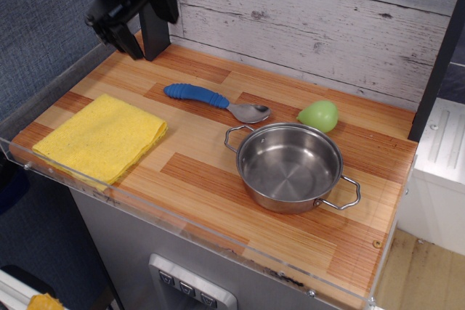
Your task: Put the spoon on top of the napkin with the metal part close to the pot.
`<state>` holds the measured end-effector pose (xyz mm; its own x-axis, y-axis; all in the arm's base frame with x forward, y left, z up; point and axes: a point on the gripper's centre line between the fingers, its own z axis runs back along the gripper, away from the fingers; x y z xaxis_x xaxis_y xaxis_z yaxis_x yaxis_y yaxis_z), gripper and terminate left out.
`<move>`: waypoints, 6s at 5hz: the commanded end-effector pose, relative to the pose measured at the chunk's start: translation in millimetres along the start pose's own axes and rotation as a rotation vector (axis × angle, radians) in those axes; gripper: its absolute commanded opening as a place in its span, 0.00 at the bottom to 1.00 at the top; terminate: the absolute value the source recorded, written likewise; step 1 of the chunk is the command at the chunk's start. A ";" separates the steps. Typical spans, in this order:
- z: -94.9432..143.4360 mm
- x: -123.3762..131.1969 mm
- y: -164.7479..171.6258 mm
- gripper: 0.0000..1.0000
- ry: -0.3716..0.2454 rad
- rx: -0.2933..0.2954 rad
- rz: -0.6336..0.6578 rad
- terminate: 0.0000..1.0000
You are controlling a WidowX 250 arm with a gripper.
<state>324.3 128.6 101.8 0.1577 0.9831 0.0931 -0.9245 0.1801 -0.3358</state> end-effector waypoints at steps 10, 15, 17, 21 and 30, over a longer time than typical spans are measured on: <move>-69.5 -34.8 -17.6 0.00 0.034 0.172 0.110 0.00; 30.7 -38.4 -5.0 0.00 -0.015 0.081 0.098 0.00; 39.3 -37.8 29.0 0.00 0.002 0.098 0.037 0.00; 24.8 -62.3 61.7 0.00 0.016 0.169 -0.077 0.00; -54.4 -88.8 76.7 0.00 0.061 0.269 -0.140 0.00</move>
<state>255.8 56.8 11.8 0.2896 0.9558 0.0499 -0.9553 0.2919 -0.0464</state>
